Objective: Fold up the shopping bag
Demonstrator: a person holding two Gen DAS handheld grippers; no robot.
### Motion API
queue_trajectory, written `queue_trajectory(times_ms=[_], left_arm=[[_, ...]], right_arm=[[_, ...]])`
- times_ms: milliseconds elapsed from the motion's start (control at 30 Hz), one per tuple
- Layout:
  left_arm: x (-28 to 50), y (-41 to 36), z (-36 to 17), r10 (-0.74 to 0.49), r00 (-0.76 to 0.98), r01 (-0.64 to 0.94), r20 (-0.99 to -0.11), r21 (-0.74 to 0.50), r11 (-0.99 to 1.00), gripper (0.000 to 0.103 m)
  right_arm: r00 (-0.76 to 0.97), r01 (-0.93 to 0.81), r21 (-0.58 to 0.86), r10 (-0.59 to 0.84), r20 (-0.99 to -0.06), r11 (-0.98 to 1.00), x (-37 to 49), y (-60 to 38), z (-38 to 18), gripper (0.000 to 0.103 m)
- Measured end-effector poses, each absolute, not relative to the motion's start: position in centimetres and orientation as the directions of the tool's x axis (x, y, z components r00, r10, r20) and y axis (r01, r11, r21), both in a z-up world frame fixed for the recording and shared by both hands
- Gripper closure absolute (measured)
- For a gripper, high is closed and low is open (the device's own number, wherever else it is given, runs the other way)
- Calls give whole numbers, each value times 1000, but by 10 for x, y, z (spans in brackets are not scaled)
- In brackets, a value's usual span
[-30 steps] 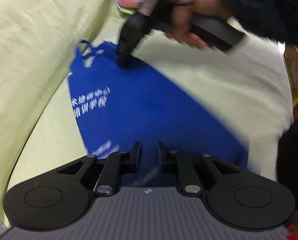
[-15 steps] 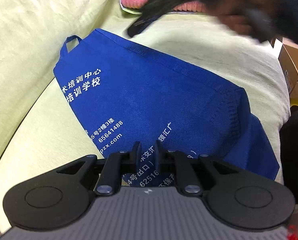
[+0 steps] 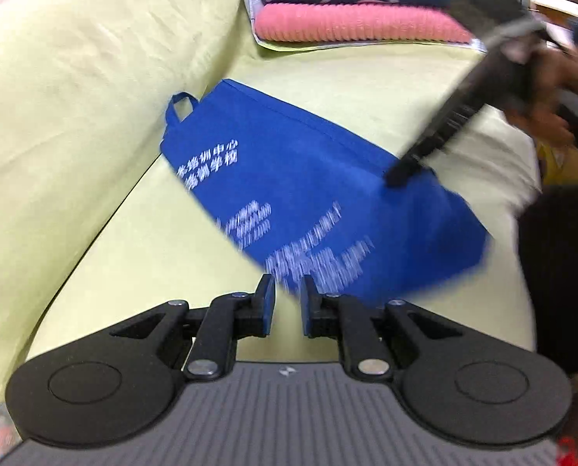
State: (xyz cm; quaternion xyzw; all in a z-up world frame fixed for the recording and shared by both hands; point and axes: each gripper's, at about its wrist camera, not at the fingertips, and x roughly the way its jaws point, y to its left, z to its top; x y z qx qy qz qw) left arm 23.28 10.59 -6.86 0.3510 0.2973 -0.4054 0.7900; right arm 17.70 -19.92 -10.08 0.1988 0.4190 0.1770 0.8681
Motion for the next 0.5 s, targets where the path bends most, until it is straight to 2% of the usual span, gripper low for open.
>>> queue_trajectory(times_ms=[133, 167, 267, 400, 500], left_arm=[[173, 110, -71, -477, 403, 913, -781, 305, 271, 85], [161, 102, -76, -480, 392, 920, -784, 328, 216, 79], [146, 73, -95, -480, 433, 895, -763, 428, 126, 79], [165, 48, -97, -510, 496, 862, -703, 468, 194, 79], [188, 37, -103, -479, 495, 868, -724, 440, 231, 78]], right_arm=[[583, -136, 490, 470, -663, 861, 179, -200, -100, 103], [584, -136, 488, 467, -664, 862, 179, -200, -99, 103], [579, -133, 483, 464, -671, 865, 187, -195, -99, 103], [552, -135, 485, 472, -687, 864, 195, -194, -98, 103], [527, -145, 489, 486, -698, 860, 203, -194, -98, 103]])
